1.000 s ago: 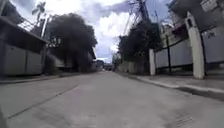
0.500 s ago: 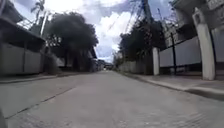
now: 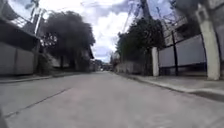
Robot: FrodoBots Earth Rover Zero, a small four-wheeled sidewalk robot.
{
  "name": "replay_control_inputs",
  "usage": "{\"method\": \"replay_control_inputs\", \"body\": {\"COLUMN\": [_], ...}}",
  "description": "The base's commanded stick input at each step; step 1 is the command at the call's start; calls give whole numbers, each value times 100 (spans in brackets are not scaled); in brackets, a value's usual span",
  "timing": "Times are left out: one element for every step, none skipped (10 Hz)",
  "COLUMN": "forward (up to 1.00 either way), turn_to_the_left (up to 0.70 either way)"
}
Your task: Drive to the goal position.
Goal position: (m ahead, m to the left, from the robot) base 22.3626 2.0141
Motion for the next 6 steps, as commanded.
{"method": "replay_control_inputs", "body": {"forward": [70, 70, 70, 70, 70, 70], "turn_to_the_left": [0, 0, 0, 0, 0, -14]}}
